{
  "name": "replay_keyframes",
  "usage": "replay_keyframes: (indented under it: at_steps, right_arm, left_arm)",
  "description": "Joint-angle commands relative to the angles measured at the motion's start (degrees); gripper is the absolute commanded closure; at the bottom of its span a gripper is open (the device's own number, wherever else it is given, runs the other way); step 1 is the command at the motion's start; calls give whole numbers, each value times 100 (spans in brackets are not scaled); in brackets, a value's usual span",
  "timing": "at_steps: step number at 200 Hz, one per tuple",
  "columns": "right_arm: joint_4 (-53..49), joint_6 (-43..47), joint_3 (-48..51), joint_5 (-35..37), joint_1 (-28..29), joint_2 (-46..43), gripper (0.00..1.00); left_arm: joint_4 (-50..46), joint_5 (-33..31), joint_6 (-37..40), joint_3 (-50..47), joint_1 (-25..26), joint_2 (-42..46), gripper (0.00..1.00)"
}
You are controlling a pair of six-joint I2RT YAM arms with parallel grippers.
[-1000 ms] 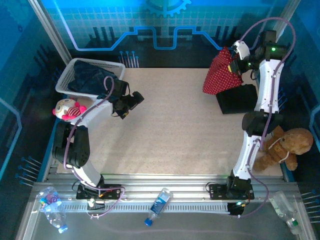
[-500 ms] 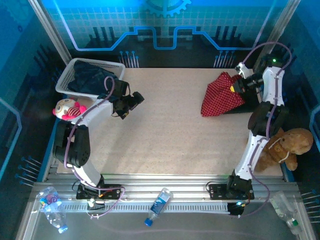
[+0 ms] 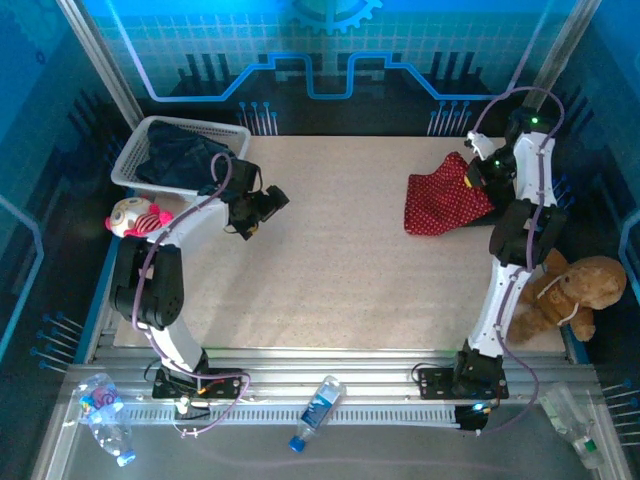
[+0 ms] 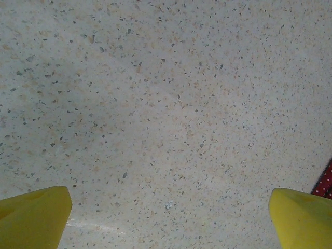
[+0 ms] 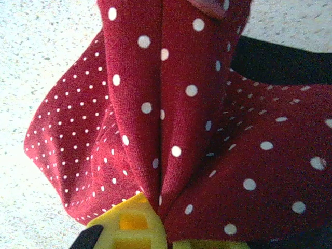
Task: Fold and stack the skirts
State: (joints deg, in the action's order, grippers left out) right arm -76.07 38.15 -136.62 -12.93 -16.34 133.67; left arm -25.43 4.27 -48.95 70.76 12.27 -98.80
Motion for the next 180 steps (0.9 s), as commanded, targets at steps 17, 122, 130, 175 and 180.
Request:
replay_keyframes:
  at_steps: [17,122,130,175,180]
  right_arm:
    - [271,-41,39,753,29,-888,100]
    - [1531,-397,417,2064,-97,-245,100]
    - [1737,-538,430,2201,-116,-87,100]
    - [1998,-1257,77,2627,-133,899,91]
    - [1871,-1324,23,2579,-125,1002,93]
  left_arm:
    - [-130,-16,167,210,12,-135,1]
    - [-142,-67,232,45,-4,-91,1]
    - [-138,-67,237,39,-18,-95,1]
    - [-158,-102,234,1,-43,-79,1]
    - [-148,-109,237,-11,-49,-84,1]
